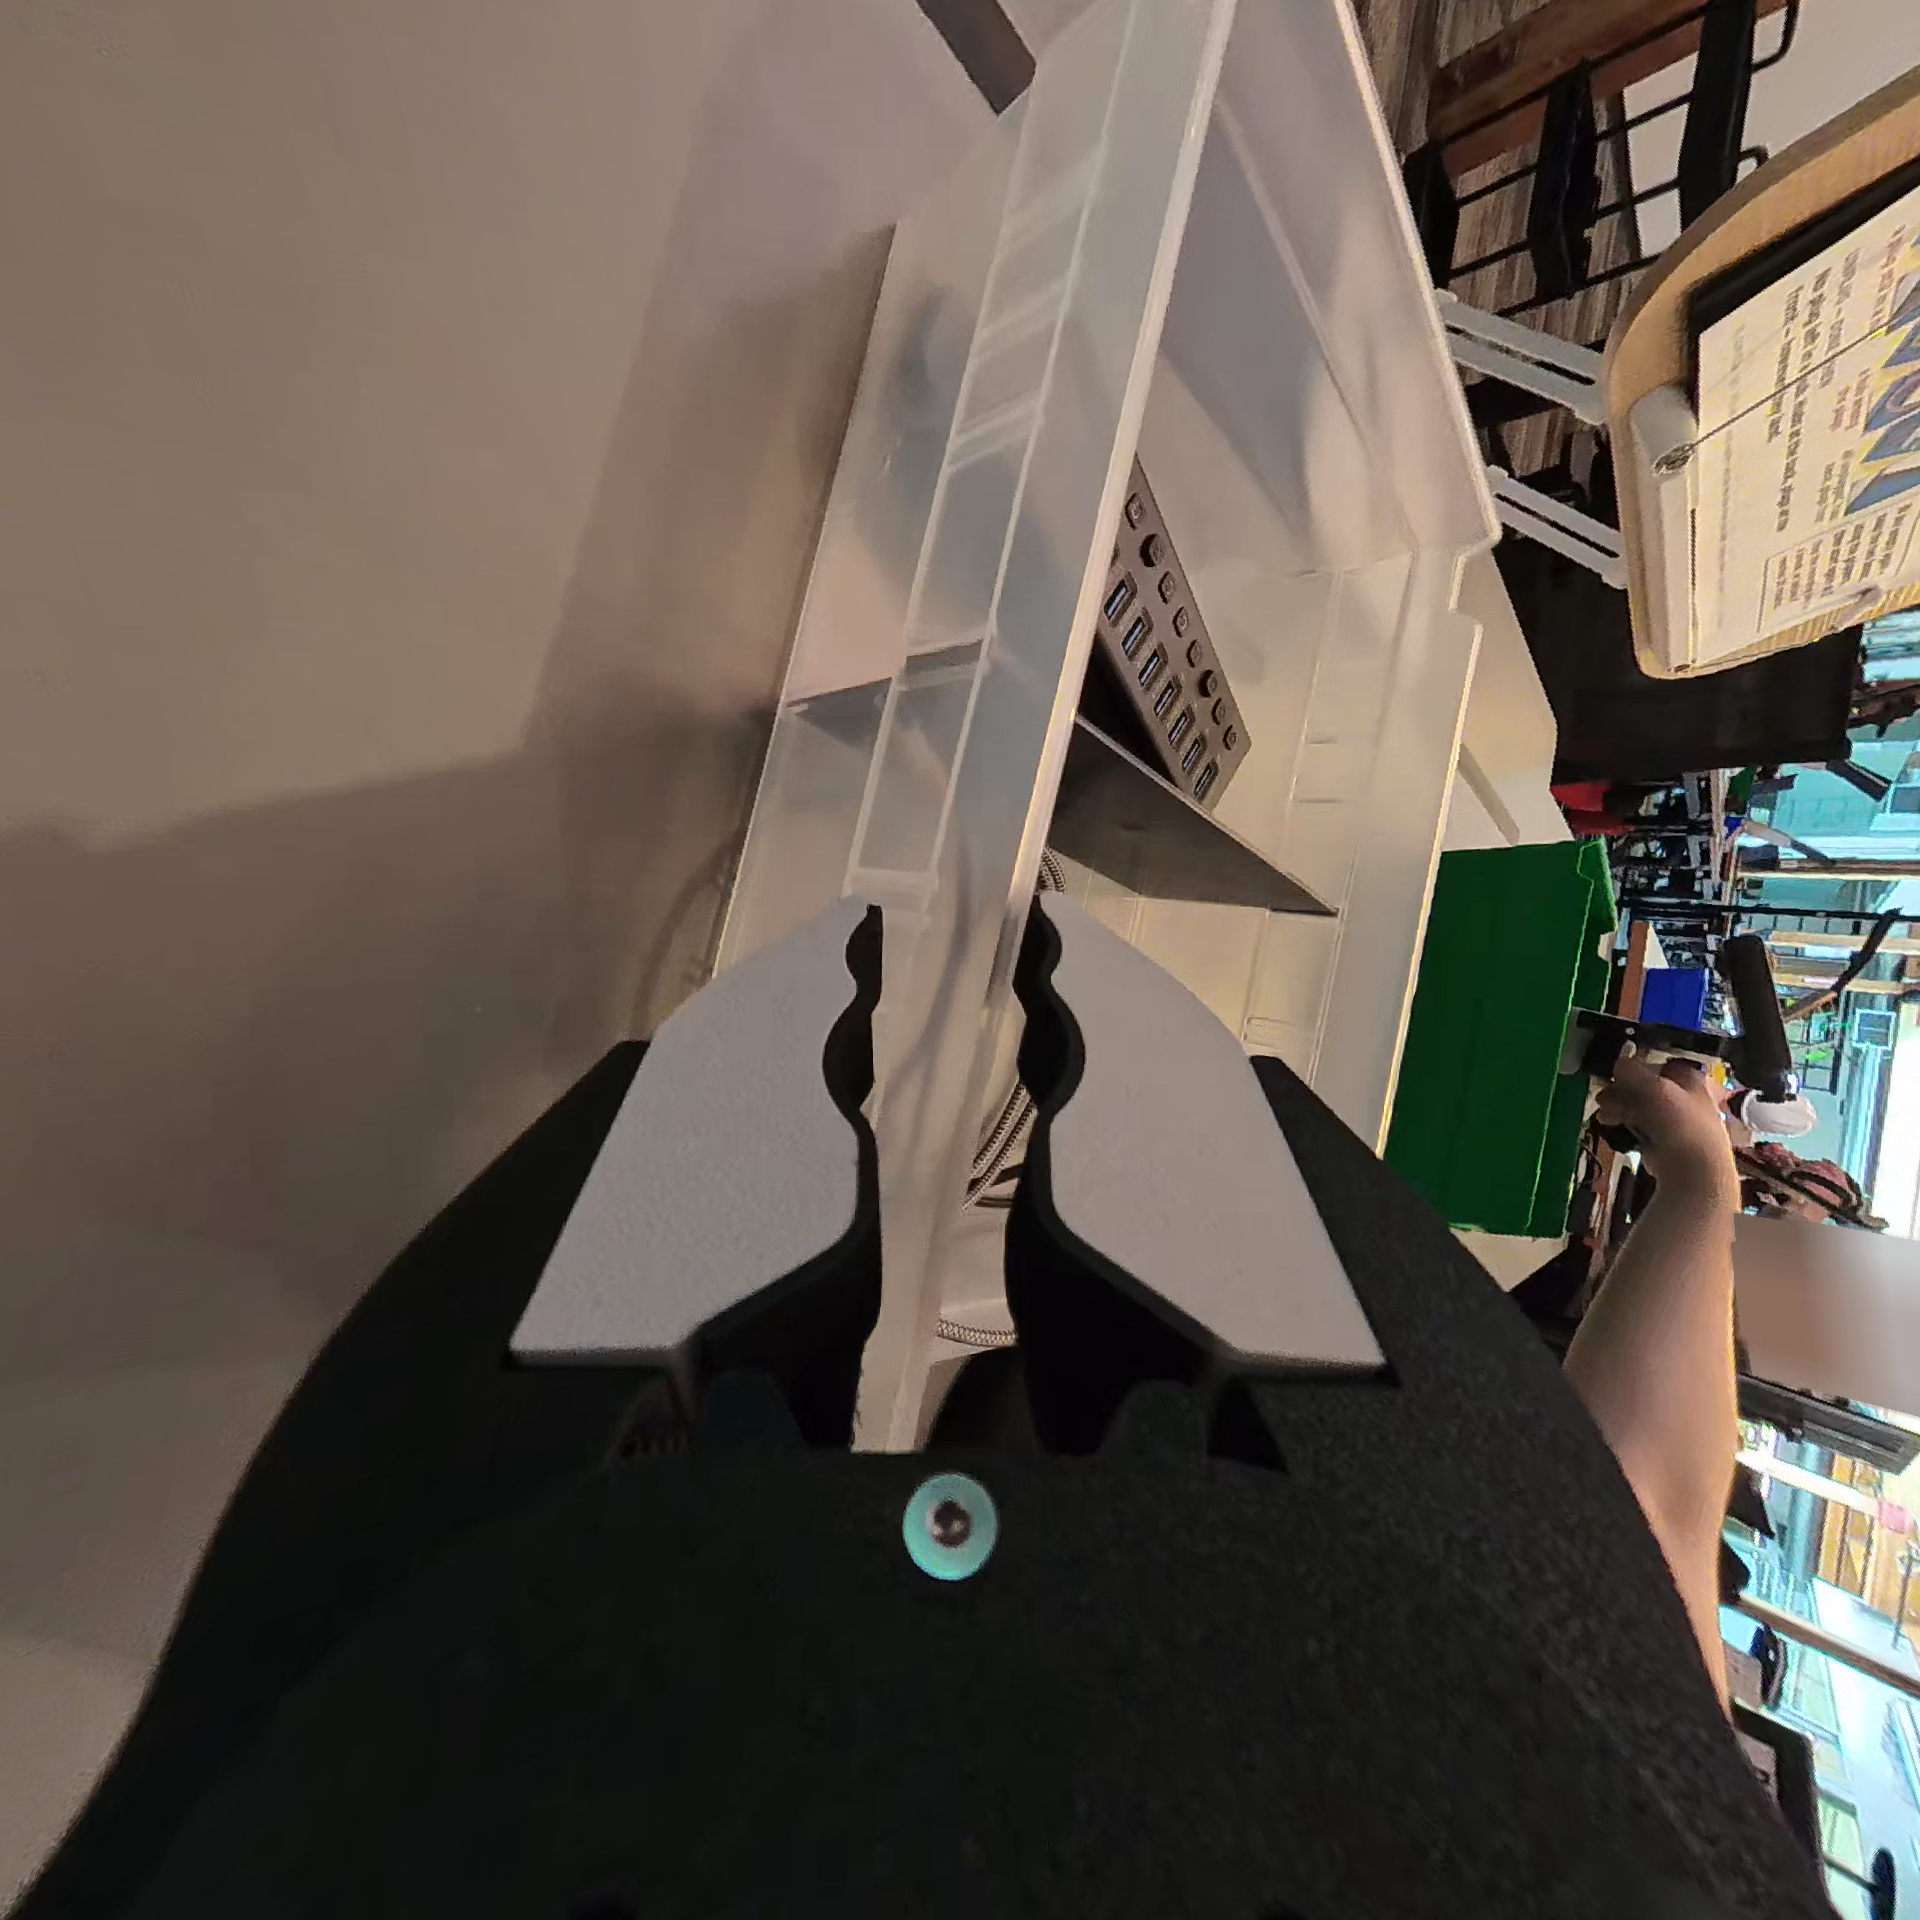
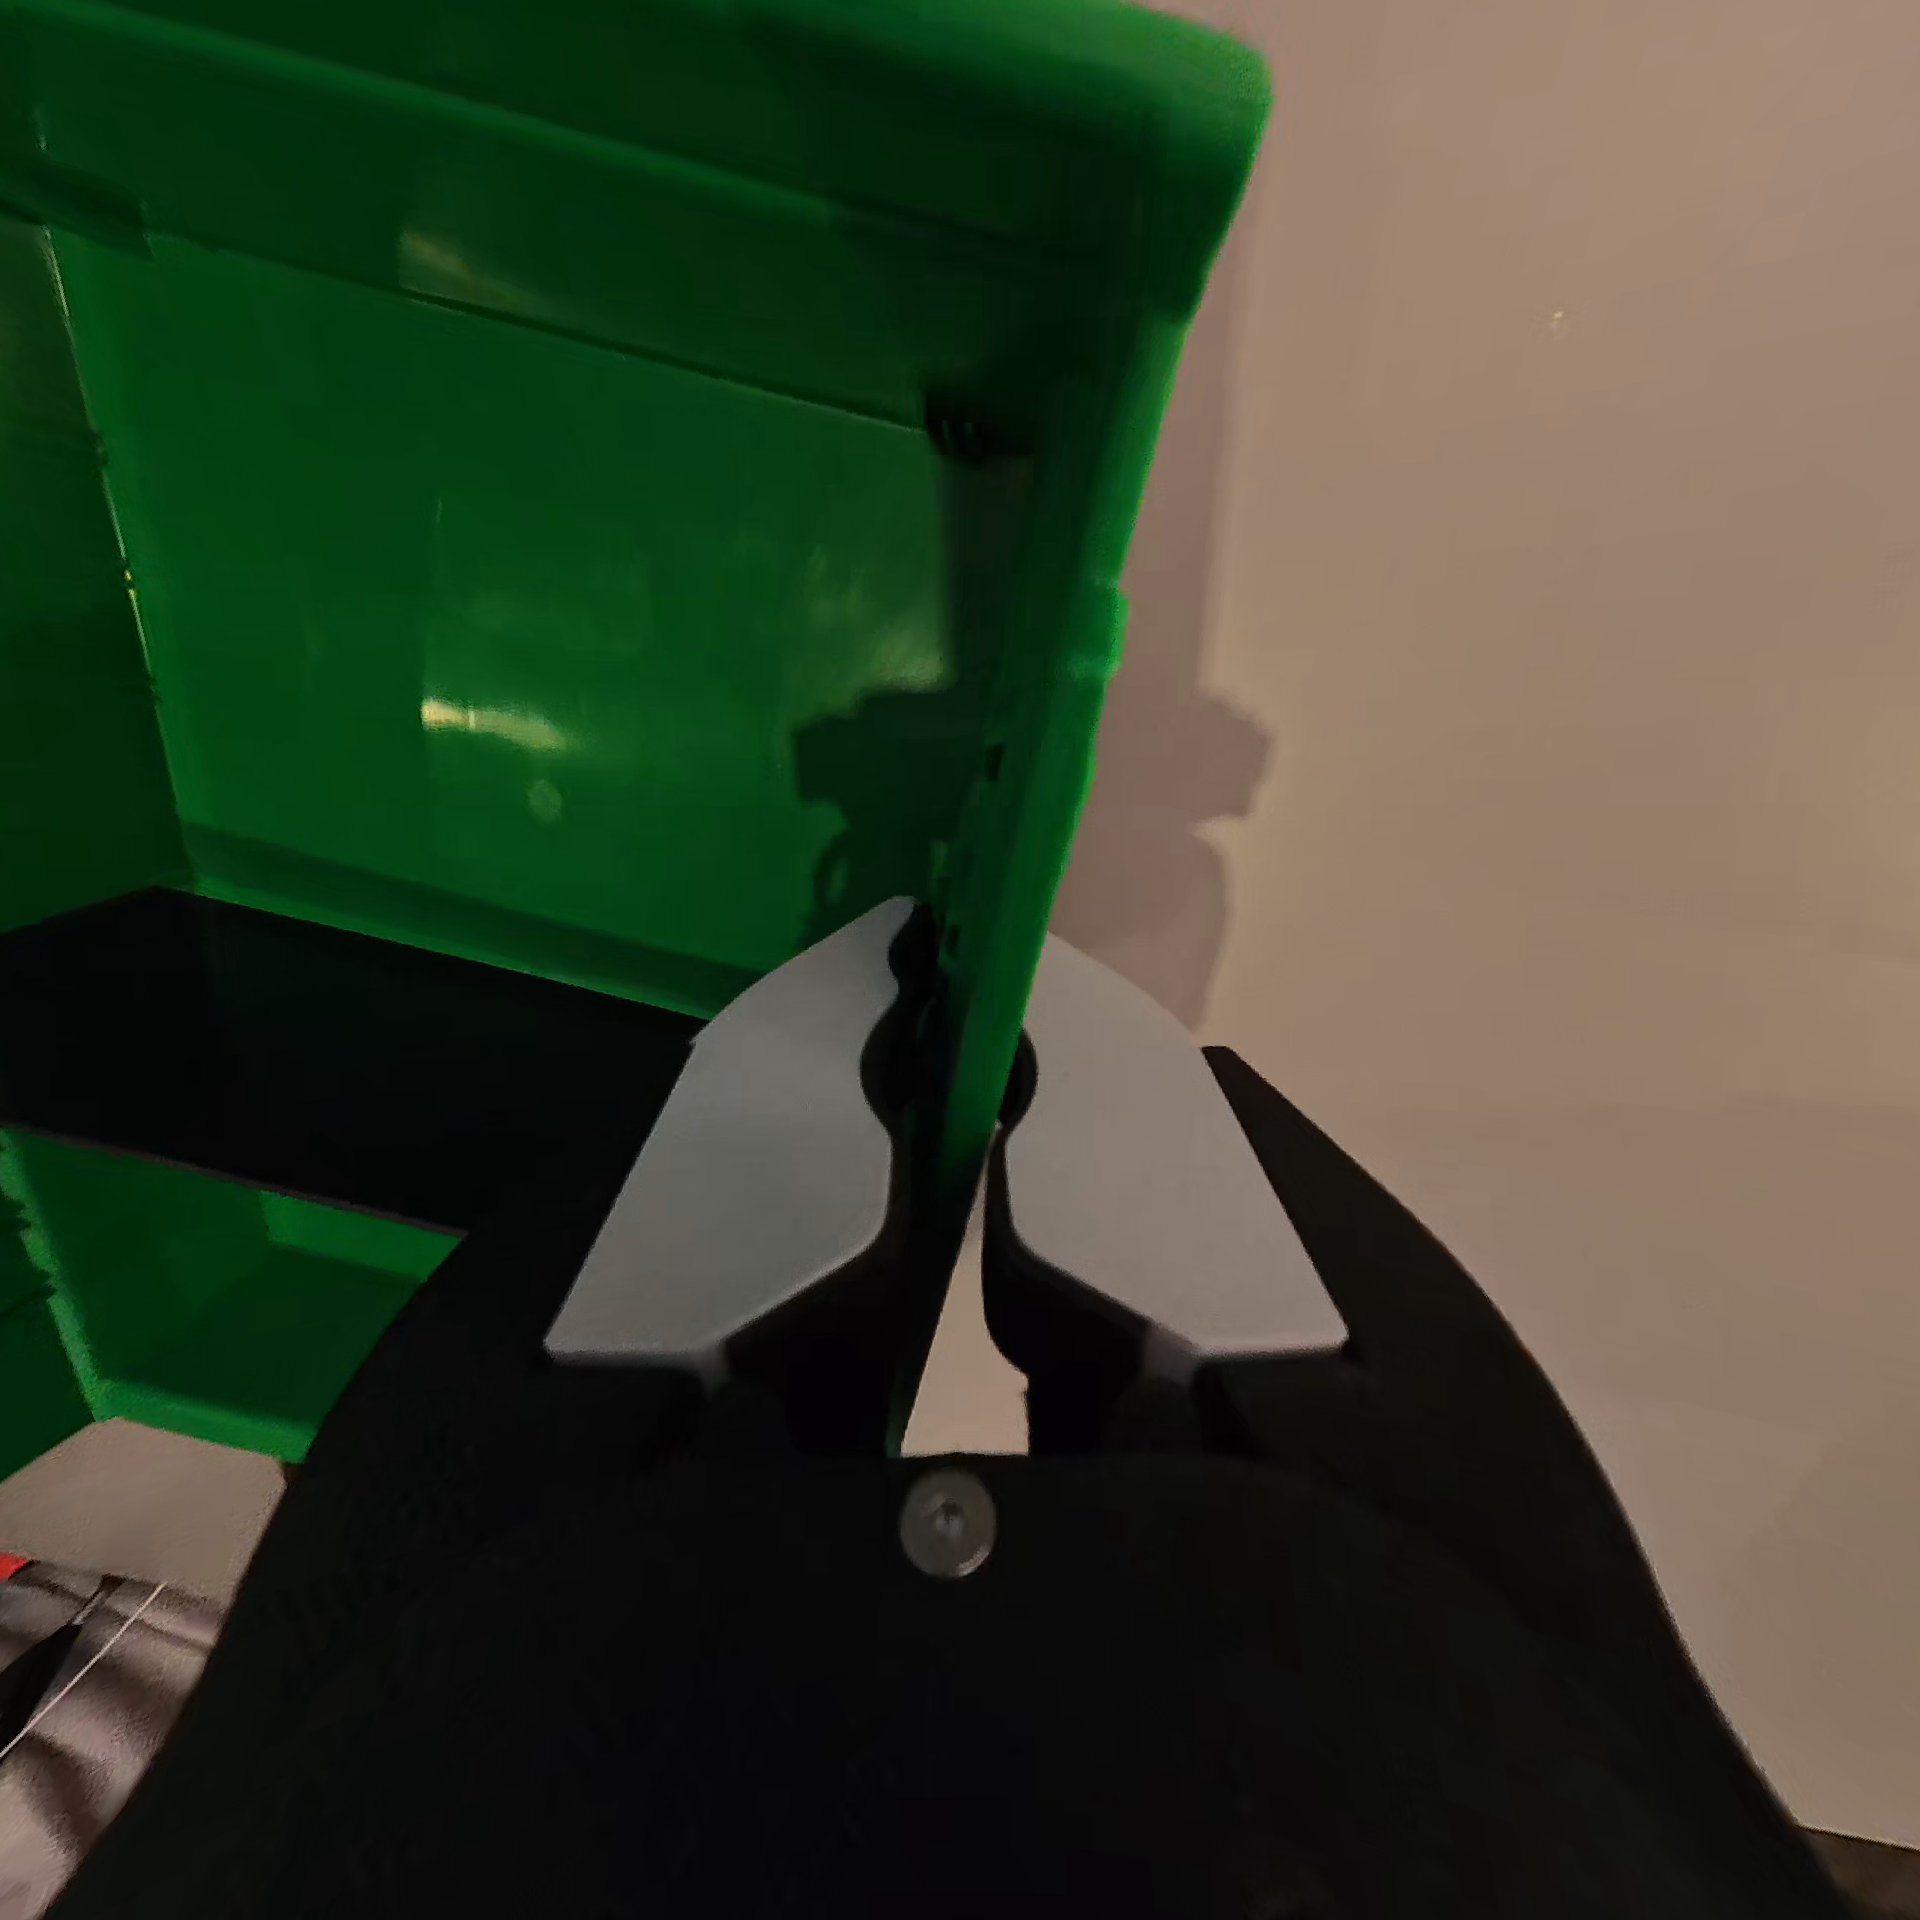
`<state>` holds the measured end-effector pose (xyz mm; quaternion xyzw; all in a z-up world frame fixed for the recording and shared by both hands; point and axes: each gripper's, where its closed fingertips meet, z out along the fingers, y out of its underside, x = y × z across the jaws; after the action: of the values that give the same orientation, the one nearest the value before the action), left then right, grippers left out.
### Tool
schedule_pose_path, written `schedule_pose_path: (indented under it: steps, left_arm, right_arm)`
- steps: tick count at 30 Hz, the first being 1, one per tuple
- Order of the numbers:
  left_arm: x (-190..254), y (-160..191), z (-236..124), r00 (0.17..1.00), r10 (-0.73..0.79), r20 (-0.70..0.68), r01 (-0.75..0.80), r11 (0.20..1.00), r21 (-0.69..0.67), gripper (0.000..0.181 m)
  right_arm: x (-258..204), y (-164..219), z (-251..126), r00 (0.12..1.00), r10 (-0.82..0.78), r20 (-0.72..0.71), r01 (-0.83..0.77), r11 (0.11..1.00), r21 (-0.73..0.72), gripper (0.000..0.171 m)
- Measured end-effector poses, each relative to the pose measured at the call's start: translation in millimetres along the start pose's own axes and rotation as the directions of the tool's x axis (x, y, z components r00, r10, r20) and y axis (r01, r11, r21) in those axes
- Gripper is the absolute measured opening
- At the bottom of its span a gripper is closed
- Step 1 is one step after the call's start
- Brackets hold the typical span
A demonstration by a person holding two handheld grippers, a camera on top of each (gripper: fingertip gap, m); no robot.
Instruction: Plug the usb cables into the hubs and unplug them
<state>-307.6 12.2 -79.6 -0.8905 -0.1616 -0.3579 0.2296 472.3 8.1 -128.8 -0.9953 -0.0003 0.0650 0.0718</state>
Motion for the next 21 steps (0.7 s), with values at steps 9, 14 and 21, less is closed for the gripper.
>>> schedule_pose_path:
  steps: [9,14,21]
  left_arm:
    - [-13.9,-7.1,-13.0,0.999,-0.039,0.007,0.038,0.996,0.082,0.024]
    - [-18.8,-10.7,-17.3,0.999,-0.051,0.019,0.048,0.992,0.114,0.023]
    - [-18.9,-12.9,-16.5,0.997,-0.069,0.029,0.064,0.988,0.14,0.023]
  right_arm:
    - [2.0,1.9,-1.2,1.0,-0.011,0.015,0.01,1.0,0.027,0.01]
    - [5.4,-0.1,-1.2,0.997,-0.074,-0.02,0.074,0.997,-0.01,0.01]
    - [6.2,-3.3,-0.9,0.994,-0.113,0.0,0.113,0.993,-0.019,0.01]
